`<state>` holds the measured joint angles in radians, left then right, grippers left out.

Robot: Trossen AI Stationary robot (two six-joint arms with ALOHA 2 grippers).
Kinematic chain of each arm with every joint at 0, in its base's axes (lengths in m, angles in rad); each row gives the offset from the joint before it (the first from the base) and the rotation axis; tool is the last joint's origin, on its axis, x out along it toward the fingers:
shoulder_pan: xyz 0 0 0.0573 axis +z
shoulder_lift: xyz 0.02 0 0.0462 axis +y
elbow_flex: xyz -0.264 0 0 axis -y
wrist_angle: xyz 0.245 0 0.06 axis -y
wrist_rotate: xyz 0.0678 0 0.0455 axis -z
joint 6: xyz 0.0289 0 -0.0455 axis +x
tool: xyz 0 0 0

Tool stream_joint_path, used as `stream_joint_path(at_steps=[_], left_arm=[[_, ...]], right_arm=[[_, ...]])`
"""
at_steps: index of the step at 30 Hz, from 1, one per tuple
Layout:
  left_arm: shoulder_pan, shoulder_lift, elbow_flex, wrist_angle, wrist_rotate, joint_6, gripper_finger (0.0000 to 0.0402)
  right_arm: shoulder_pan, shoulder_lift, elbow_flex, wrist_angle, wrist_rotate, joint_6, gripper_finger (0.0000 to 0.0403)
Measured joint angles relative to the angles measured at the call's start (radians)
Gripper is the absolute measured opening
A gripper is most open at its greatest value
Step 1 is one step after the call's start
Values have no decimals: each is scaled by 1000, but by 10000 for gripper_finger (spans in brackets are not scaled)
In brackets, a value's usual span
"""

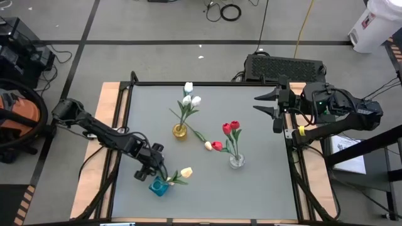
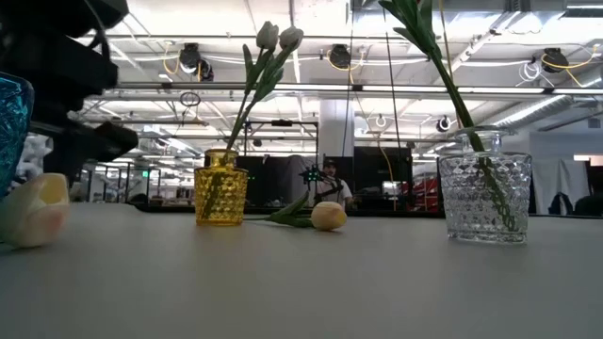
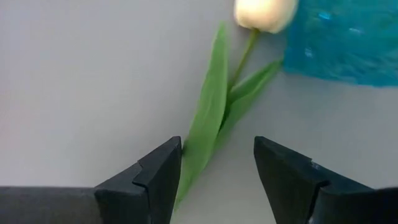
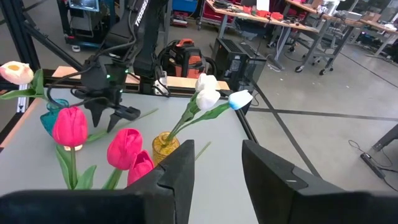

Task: Sort flowers into vase by color
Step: Put the bottom yellow tulip into the blue vase

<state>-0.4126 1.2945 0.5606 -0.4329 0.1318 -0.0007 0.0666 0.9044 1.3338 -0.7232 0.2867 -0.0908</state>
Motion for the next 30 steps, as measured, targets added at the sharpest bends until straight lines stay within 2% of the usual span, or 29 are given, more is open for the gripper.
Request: stream_joint_path(at_steps=[4,11,16,25,30], left_arm=[[-16,0,0,4,-8,63,208],[-15,1,-22,40,-58,63,208],[-15,1,-73,62,-59,59,208],[-15,-1,-83,72,-58,33,207],[-15,0,-84,75,-60,32,183]], right_arm=[[0,0,0,0,0,0,125],[0,0,0,0,0,0,125],[0,0,0,0,0,0,125],[0,0,0,0,0,0,125],[0,0,0,0,0,0,125]])
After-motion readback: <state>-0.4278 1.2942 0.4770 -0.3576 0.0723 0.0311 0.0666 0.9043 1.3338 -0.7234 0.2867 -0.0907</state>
